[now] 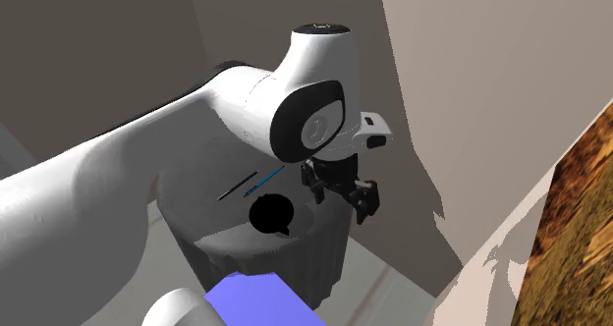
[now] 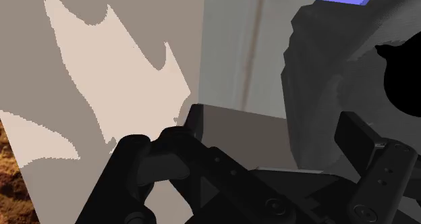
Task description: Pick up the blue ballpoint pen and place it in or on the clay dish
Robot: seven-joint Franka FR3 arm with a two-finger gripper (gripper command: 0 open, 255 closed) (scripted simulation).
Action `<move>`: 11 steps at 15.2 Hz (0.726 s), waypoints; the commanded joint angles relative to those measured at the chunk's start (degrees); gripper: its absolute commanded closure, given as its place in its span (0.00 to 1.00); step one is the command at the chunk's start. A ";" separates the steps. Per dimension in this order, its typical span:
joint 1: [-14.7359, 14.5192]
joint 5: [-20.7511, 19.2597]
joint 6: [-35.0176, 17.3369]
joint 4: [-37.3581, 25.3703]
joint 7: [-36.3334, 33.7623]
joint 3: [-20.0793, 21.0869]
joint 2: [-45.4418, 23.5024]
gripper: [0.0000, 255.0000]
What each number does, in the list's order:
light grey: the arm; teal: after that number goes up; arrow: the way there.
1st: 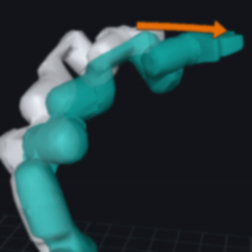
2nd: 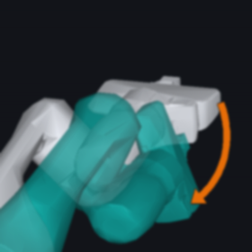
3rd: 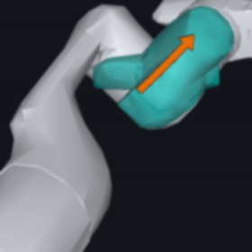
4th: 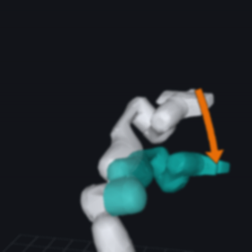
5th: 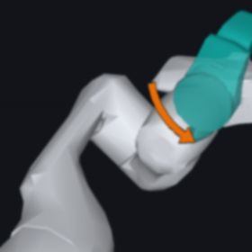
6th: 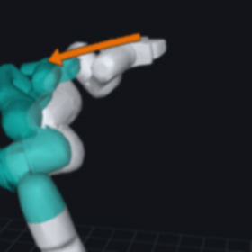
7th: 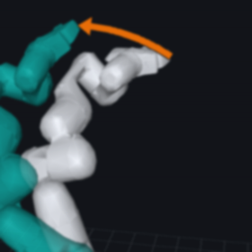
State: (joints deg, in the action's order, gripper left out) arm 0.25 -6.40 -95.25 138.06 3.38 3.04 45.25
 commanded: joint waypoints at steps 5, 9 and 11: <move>-1.68 3.40 -4.63 2.51 -4.89 3.55 -2.17 0.00; -3.30 6.54 -9.65 3.95 -9.66 7.23 -5.55 0.00; -4.03 7.94 -12.27 4.25 -12.00 9.11 -7.69 0.00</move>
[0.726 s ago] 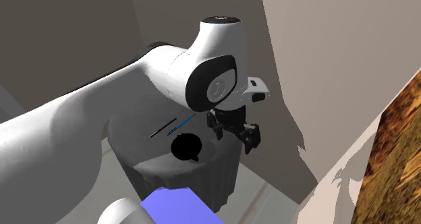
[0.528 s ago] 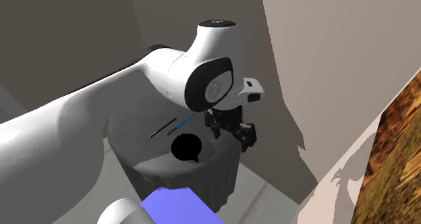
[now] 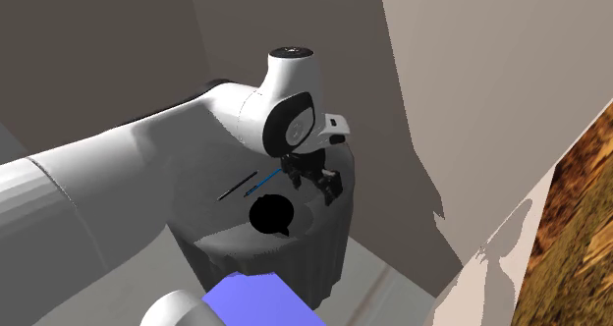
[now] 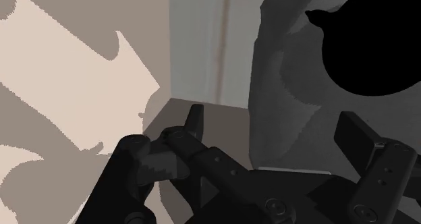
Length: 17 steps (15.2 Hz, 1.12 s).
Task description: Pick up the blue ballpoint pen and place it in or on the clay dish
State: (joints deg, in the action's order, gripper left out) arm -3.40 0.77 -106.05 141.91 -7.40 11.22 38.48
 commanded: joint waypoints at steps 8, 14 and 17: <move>-2.39 4.41 -12.13 -1.35 -10.64 8.68 -12.10 0.00; -2.80 3.72 -19.49 -5.68 -18.51 14.46 -22.78 0.00; -2.85 1.75 -22.64 -8.79 -23.04 17.14 -28.75 0.00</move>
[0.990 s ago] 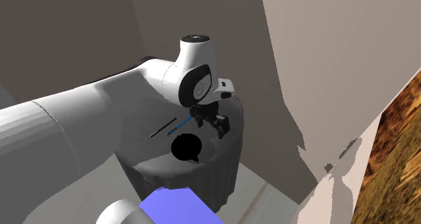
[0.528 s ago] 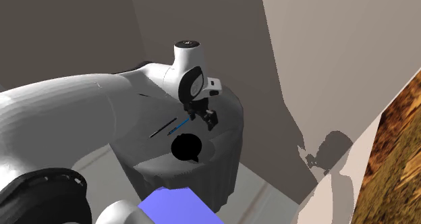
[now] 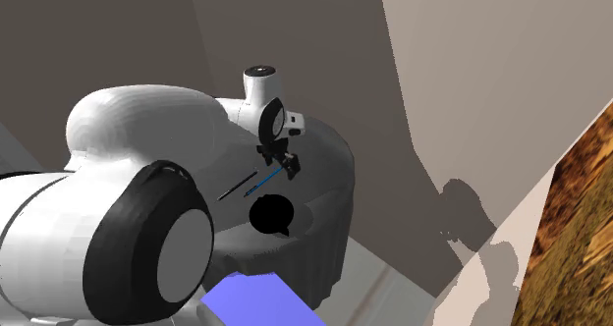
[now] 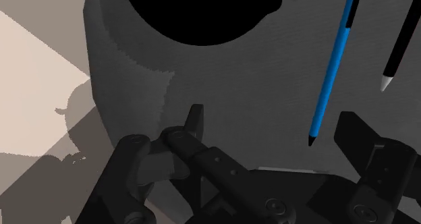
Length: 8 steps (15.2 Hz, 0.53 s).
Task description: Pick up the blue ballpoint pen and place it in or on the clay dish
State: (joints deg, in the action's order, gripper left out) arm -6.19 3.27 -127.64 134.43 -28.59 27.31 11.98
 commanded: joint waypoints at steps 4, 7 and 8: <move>-0.59 -5.31 -4.39 -6.45 -8.68 3.85 -10.80 0.00; -0.91 -7.07 -6.23 -6.86 -10.41 4.04 -13.31 0.00; -0.94 -7.54 -6.94 -6.64 -10.74 4.01 -13.89 0.00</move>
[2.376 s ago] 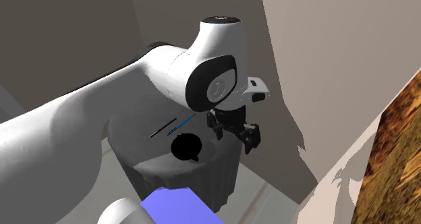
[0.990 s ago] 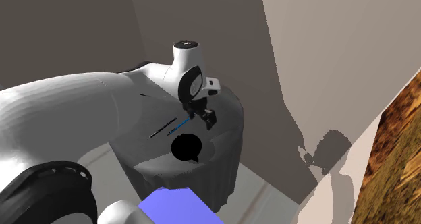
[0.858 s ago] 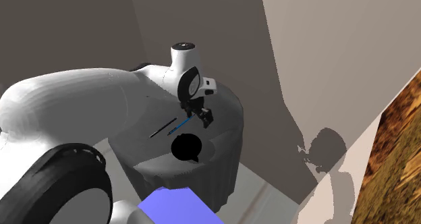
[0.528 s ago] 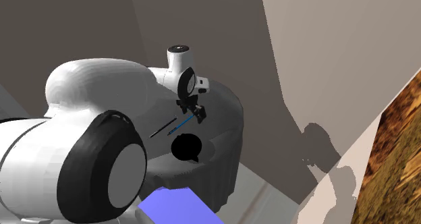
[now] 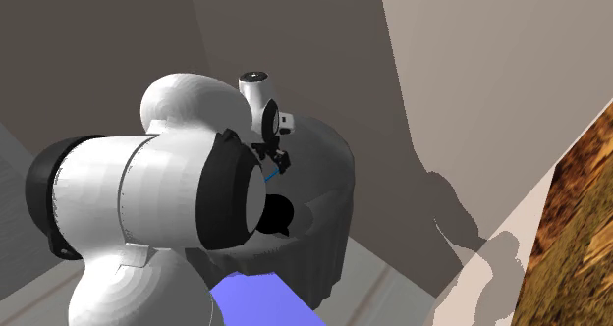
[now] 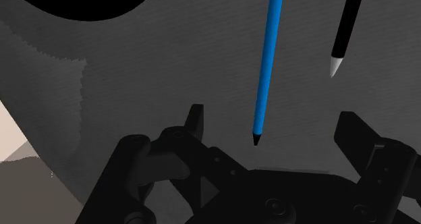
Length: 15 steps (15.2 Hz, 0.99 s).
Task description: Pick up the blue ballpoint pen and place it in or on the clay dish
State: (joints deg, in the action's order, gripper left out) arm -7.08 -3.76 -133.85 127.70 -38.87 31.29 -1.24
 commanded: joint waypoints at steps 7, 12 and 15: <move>-0.23 -2.91 -3.91 0.94 -2.14 -0.22 -3.52 0.00; -0.23 -2.90 -3.90 0.94 -2.13 -0.22 -3.51 0.00; -0.23 -2.90 -3.90 0.94 -2.13 -0.22 -3.51 1.00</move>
State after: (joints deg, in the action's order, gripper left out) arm -7.31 -6.66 -137.75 128.64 -41.00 31.07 -4.75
